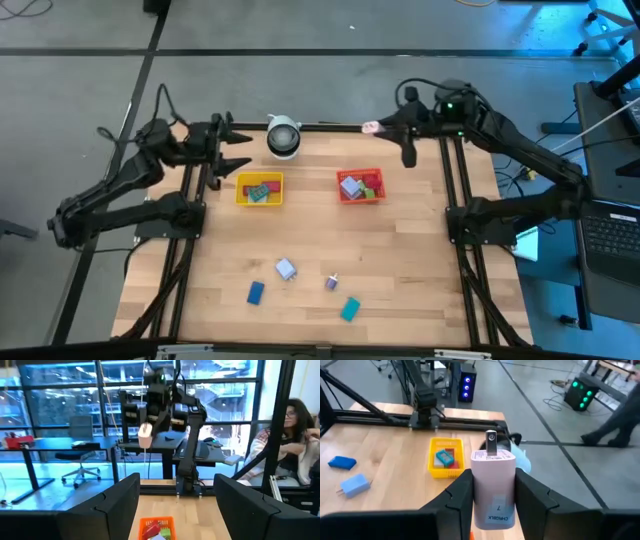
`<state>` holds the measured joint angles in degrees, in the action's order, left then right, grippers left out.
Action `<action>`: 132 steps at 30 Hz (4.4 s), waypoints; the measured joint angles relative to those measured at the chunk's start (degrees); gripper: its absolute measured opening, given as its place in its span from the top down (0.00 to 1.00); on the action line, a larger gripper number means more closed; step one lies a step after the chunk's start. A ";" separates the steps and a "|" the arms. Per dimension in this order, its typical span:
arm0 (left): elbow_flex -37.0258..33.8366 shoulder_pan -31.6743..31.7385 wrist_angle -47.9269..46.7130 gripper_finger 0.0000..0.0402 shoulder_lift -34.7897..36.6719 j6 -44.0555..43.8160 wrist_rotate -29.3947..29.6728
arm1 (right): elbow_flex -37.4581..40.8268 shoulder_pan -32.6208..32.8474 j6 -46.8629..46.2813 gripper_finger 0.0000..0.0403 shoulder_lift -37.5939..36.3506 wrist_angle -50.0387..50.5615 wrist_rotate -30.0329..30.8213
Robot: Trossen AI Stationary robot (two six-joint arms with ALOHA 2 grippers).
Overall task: Pick & Place Office items
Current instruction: Put the light pink charger adapter into the orange bin, then put the light blue charger adapter into the orange bin
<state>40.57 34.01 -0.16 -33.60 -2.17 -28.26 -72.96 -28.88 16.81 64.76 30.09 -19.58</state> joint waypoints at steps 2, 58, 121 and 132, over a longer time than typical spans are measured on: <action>-2.10 -0.34 0.35 0.38 2.42 -0.04 1.73 | 5.46 -2.55 -1.34 0.72 -3.13 -3.47 -2.35; -25.09 -12.82 11.76 0.38 4.83 -12.24 16.56 | 45.85 5.26 -28.58 0.49 15.22 -45.38 9.41; 11.52 -54.54 -22.25 0.32 -60.29 28.32 24.80 | 39.20 19.55 -27.33 0.46 14.04 -44.70 1.16; 11.55 -52.52 -21.03 0.30 -64.52 25.68 24.21 | 39.20 22.32 -27.51 0.46 14.06 -45.08 1.21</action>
<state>52.12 -18.51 -21.19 -98.12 23.52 -4.05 -33.76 -6.56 -10.70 78.82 -14.98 -18.37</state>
